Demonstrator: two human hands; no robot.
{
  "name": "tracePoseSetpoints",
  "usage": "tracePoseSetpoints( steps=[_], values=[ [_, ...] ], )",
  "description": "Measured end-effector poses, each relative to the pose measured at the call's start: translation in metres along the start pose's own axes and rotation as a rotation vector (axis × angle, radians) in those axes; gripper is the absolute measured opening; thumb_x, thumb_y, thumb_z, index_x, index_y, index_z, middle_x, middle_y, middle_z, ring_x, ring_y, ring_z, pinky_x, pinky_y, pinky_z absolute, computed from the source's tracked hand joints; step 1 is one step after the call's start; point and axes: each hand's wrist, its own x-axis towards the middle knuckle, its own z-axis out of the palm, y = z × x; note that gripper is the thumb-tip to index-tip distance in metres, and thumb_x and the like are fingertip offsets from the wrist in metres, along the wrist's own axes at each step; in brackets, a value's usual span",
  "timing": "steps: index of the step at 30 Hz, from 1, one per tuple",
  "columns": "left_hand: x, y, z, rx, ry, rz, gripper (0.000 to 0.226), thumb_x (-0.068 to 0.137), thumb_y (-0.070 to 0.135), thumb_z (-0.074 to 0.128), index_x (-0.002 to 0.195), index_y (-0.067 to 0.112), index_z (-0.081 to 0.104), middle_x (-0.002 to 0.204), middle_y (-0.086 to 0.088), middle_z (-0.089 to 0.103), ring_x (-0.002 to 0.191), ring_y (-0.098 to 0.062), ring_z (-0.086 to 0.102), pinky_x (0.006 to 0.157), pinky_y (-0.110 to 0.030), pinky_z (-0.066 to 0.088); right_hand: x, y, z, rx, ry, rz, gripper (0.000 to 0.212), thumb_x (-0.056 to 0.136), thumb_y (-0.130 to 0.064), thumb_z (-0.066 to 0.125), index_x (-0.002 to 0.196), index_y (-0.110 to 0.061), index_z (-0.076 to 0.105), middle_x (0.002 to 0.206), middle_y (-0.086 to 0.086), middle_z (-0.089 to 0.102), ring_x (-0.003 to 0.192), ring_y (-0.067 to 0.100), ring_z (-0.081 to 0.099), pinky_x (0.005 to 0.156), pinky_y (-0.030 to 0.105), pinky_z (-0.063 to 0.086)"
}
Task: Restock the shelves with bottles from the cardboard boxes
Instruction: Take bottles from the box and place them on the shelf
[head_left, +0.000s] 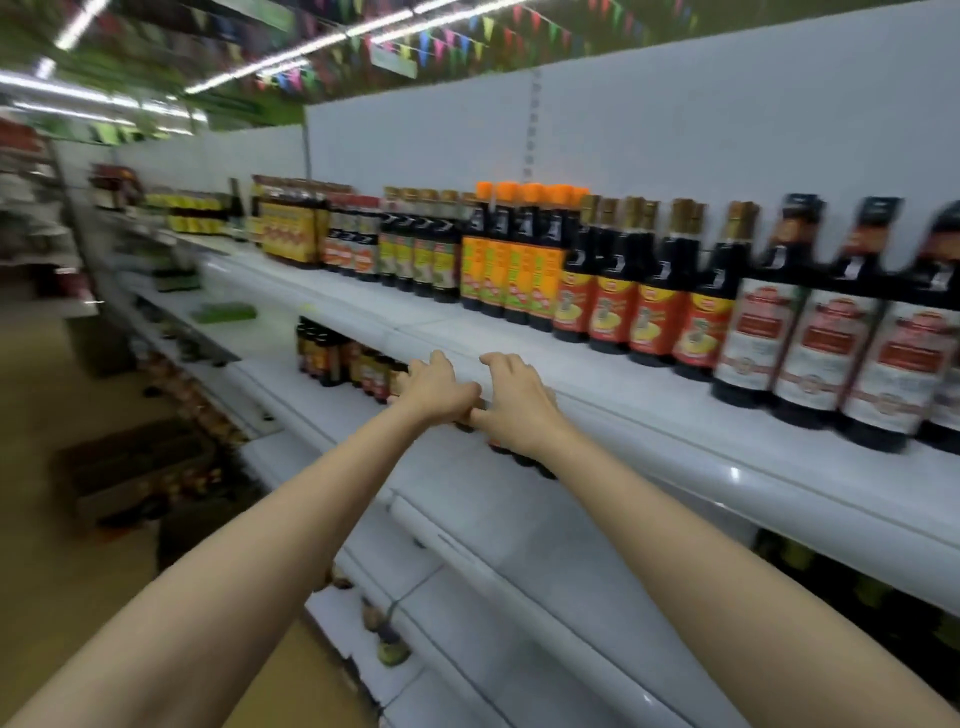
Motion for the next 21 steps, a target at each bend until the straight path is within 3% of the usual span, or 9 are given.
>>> tracePoseSetpoints(
  steps=[4,9,18,21],
  values=[
    [0.03,-0.084,-0.056,0.058,0.041,-0.126,0.071,0.088,0.043,0.053,0.141,0.004,0.025,0.144,-0.023,0.025,0.132,-0.041,0.026,0.107,-0.049,0.032,0.05,-0.069,0.051,0.053,-0.105,-0.077,0.07,0.088,-0.041,0.063,0.144,-0.015,0.03,0.144,0.008,0.033,0.133,0.028,0.031,0.105,0.043,0.035],
    [0.055,-0.196,-0.122,0.186,0.085,-0.315,0.077,0.095,0.048,0.047,0.149,0.004,0.014,0.153,-0.022,0.013,0.14,-0.04,0.015,0.113,-0.048,0.023,0.104,-0.147,0.124,0.086,-0.212,-0.142,0.084,0.088,-0.051,0.06,0.151,-0.017,0.017,0.153,0.008,0.022,0.14,0.03,0.022,0.11,0.047,0.031],
    [0.068,-0.345,-0.143,0.28,0.021,-0.542,0.061,0.094,0.054,0.043,0.138,0.013,0.035,0.151,-0.017,0.018,0.139,-0.039,0.017,0.107,-0.054,0.024,0.172,-0.235,0.253,0.026,-0.449,-0.219,0.078,0.091,-0.051,0.056,0.15,-0.017,0.016,0.155,0.01,0.018,0.142,0.032,0.019,0.11,0.051,0.03],
    [0.078,-0.387,-0.152,0.32,0.002,-0.631,0.063,0.093,0.054,0.044,0.14,0.014,0.033,0.151,-0.017,0.019,0.139,-0.038,0.016,0.108,-0.055,0.023,0.199,-0.261,0.293,0.04,-0.487,-0.287,0.077,0.091,-0.051,0.056,0.149,-0.017,0.019,0.154,0.01,0.019,0.142,0.032,0.017,0.109,0.052,0.03]
  ],
)
